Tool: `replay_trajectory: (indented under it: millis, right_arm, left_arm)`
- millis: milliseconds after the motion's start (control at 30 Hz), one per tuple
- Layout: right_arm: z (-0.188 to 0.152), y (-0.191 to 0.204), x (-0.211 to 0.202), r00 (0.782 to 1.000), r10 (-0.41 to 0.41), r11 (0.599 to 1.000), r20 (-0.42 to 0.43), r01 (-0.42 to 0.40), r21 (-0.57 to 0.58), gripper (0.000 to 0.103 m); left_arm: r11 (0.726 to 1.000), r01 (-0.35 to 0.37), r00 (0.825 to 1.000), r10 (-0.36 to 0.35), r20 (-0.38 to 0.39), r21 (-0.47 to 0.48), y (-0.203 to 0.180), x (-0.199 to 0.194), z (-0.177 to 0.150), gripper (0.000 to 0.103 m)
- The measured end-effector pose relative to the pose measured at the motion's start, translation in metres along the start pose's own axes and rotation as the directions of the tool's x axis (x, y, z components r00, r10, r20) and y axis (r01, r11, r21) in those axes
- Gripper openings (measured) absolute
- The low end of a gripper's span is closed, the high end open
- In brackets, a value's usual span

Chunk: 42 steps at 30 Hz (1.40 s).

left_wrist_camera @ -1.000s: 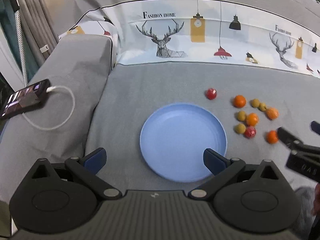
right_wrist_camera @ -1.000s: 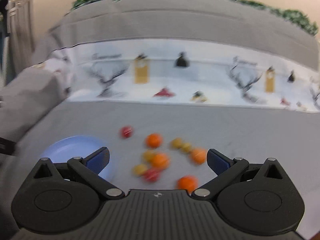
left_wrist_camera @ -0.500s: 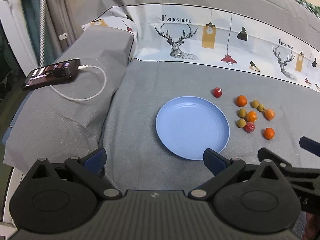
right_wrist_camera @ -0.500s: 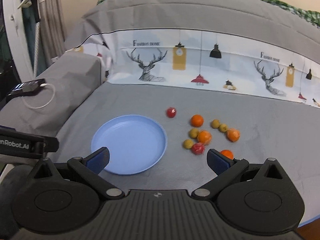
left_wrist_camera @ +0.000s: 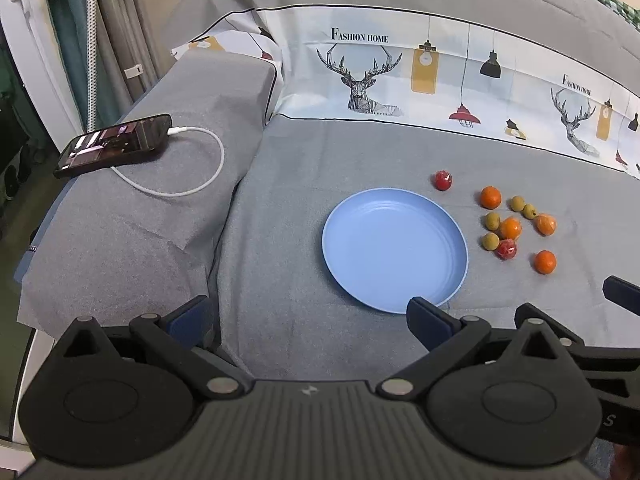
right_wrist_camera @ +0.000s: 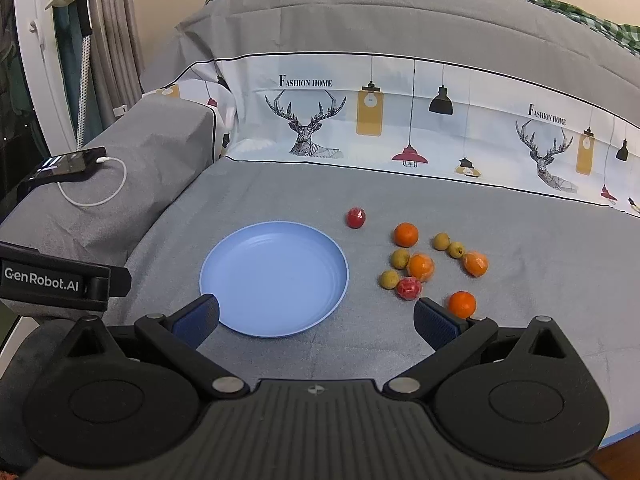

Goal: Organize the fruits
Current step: 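Move both tools over the fruit cluster beside the blue plate, then lower both tools toward the fruits, left over a yellow fruit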

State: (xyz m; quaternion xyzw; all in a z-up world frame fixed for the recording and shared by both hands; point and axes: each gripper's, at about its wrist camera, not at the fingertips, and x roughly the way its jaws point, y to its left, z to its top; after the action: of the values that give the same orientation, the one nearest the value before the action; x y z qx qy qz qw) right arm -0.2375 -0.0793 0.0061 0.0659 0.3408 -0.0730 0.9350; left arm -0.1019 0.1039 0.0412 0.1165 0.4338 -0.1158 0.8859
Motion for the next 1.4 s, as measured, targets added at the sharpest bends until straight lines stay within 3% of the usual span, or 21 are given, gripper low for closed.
replay_trajectory:
  millis: [467, 667, 867, 1133, 1267, 1400]
  right_arm:
    - [0.002, -0.008, 0.021, 0.999, 0.01, 1.0, -0.037, -0.009, 0.029, 0.102]
    - [0.001, -0.015, 0.048, 0.999, -0.009, 0.997, -0.051, 0.012, 0.075, 0.102]
    - [0.012, -0.036, 0.133, 0.992, 0.038, 0.986, -0.12, -0.018, 0.166, 0.102]
    - [0.039, -0.037, 0.265, 0.975, -0.013, 0.997, -0.224, 0.029, 0.069, 0.102]
    - [0.043, -0.03, 0.293, 0.958, 0.037, 0.998, -0.283, -0.022, 0.056, 0.102]
    - [0.036, -0.004, 0.288, 0.946, 0.128, 0.991, -0.297, -0.112, 0.069, 0.102]
  left_arm:
    - [1.0, -0.01, 0.999, 0.011, -0.041, 0.023, -0.005, 0.022, 0.004, 0.103]
    - [0.999, -0.012, 0.998, 0.014, -0.057, 0.043, -0.012, 0.054, 0.006, 0.103]
    - [1.0, 0.008, 0.986, -0.008, -0.164, 0.002, -0.008, 0.104, 0.004, 0.103]
    - [1.0, -0.005, 0.985, 0.008, -0.174, 0.015, 0.011, 0.113, 0.001, 0.103]
    - [1.0, 0.001, 0.987, 0.002, -0.16, 0.022, 0.013, 0.114, 0.006, 0.103]
    - [0.999, 0.007, 0.989, -0.002, -0.145, 0.034, 0.012, 0.112, 0.006, 0.103]
